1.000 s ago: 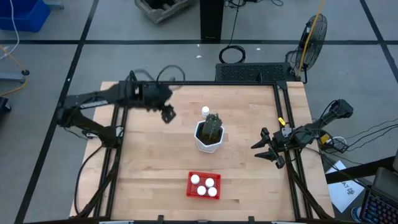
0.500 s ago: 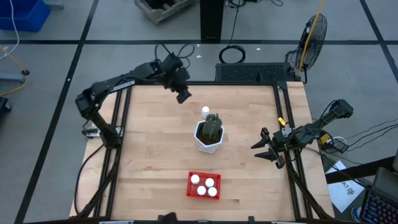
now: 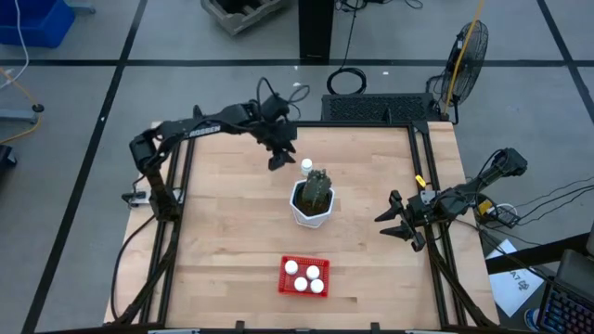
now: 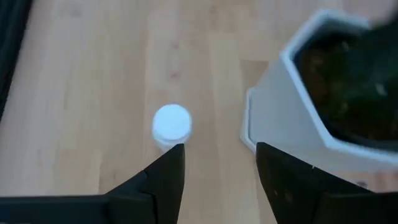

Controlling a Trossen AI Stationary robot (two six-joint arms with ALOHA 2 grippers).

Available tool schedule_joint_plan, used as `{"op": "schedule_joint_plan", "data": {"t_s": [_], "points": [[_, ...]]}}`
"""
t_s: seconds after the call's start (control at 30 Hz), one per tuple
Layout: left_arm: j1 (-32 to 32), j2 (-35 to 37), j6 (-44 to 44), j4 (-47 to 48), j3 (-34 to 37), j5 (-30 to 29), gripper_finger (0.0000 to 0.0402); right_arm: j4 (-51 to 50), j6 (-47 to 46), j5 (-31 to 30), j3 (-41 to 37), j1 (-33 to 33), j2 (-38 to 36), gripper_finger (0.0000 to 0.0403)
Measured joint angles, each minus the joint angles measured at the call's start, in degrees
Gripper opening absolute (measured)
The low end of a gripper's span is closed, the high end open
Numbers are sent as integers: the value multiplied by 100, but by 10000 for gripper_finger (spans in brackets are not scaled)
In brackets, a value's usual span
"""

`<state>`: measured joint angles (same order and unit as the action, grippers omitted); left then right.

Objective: Pick and place pill bottles into a basket
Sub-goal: Put the white medicine bottle into the red bin

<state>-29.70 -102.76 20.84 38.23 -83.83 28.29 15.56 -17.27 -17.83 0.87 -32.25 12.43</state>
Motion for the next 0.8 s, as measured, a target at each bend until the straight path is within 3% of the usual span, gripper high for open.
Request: {"op": "schedule_joint_plan", "data": {"t_s": [0.1, 0.5, 0.8], "points": [[172, -37, 555, -61, -1, -326, 194, -1, 0, -1, 1, 0, 0, 175], [253, -707, 575, -237, -4, -619, 170, 1, 0, -1, 0, 0, 1, 174], [333, -774, 360, -589, -4, -1046, 241, 1, 1, -1, 2, 0, 2, 172]]}}
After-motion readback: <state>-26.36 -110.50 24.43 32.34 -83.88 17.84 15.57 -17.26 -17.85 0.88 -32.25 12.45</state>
